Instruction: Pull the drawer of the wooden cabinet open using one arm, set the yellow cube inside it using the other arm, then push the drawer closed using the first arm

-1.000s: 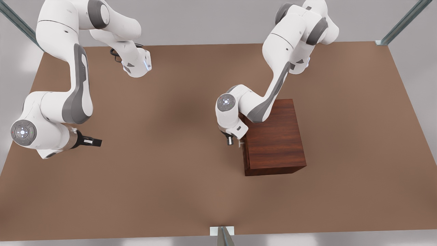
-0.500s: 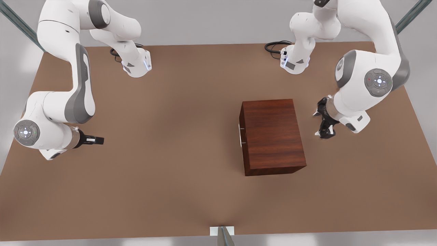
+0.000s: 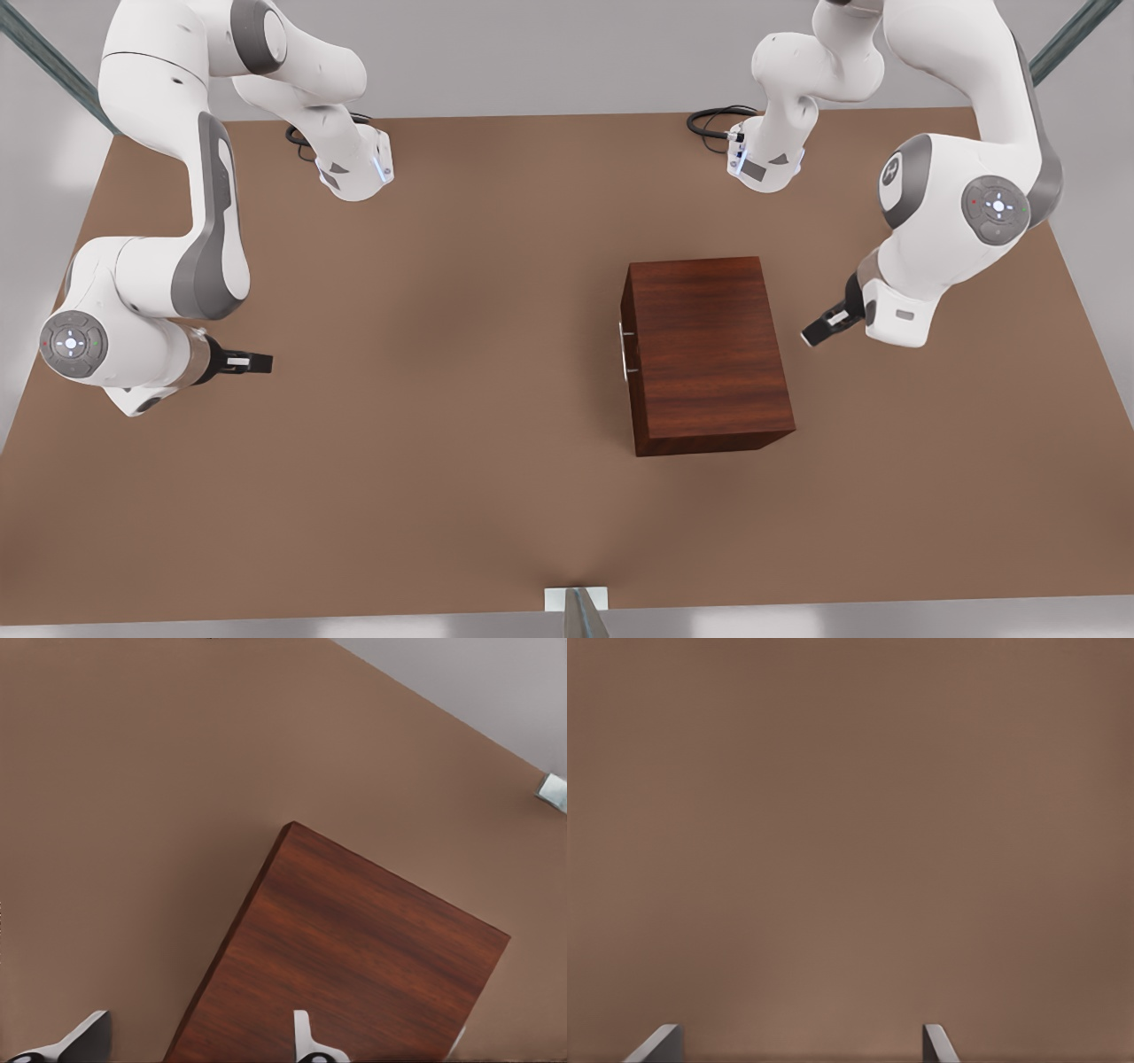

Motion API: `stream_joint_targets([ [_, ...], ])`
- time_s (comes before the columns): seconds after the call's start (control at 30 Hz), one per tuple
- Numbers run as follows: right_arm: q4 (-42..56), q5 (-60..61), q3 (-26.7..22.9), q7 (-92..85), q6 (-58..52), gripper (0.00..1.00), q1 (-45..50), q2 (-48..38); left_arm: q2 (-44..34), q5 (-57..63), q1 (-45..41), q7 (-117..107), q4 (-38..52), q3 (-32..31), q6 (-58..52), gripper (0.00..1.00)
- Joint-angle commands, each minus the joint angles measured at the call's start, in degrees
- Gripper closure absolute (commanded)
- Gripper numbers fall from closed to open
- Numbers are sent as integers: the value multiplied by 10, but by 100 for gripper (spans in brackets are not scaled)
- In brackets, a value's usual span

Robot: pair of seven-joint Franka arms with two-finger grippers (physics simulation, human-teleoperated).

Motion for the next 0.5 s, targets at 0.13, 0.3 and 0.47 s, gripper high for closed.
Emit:
stream_joint_targets([
  [0.13, 0, 0, 0, -7, -1, 0, 0, 0, -2, 5, 4, 394, -2, 2, -45, 0],
  [0.3, 0, 0, 0, -8, -1, 0, 0, -1, -2, 3, 5, 394, -4, 2, -53, 0],
  [0.47, 0, -1, 0, -8, 0, 0, 1, 0, 0, 4, 4, 396, 0, 2, -52, 0],
])
